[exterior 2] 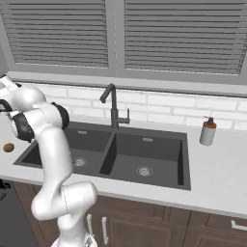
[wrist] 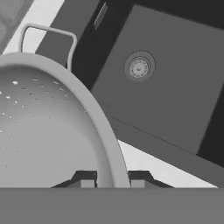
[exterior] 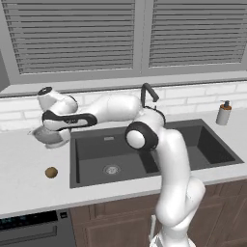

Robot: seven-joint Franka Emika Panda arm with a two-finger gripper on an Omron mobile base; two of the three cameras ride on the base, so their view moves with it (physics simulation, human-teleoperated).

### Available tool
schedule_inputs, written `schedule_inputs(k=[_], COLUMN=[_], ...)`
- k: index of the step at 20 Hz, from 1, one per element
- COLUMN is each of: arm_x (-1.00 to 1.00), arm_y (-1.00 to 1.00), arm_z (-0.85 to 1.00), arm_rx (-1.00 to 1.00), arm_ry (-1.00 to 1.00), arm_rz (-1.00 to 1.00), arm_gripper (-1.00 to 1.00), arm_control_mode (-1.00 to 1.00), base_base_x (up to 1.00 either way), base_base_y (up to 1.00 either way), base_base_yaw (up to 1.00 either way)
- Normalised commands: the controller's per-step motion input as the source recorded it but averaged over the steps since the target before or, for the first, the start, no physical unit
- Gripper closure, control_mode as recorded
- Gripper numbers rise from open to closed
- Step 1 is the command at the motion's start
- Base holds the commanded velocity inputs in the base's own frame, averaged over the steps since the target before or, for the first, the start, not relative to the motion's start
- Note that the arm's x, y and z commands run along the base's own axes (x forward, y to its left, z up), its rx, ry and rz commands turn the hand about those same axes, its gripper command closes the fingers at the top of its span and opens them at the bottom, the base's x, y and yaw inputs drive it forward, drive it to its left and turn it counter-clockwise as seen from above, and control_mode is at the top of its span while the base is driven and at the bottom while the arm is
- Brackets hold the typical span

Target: Put the colander in the sink, put the kiwi in the colander, and turn on the sink faucet and pour water over the colander.

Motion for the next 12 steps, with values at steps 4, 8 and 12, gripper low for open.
schedule_inputs(k=[4,8,12], arm_x=[-0.18,-0.46,-0.64], arm_y=[-0.88,-0.73,-0.61], arm_z=[0.09,-0.05,-0.36], arm_rx=[0.01,0.00,0.00], arm_ry=[0.00,-0.07,-0.22], arm_rz=[-0.54,-0.51,-0.44], arm_gripper=[1.00,1.00,1.00], arm_control_mode=[-1.00,-1.00,-1.00], base_base_x=[0.00,0.00,0.00], base_base_y=[0.00,0.00,0.00], base_base_yaw=[0.00,0.00,0.00])
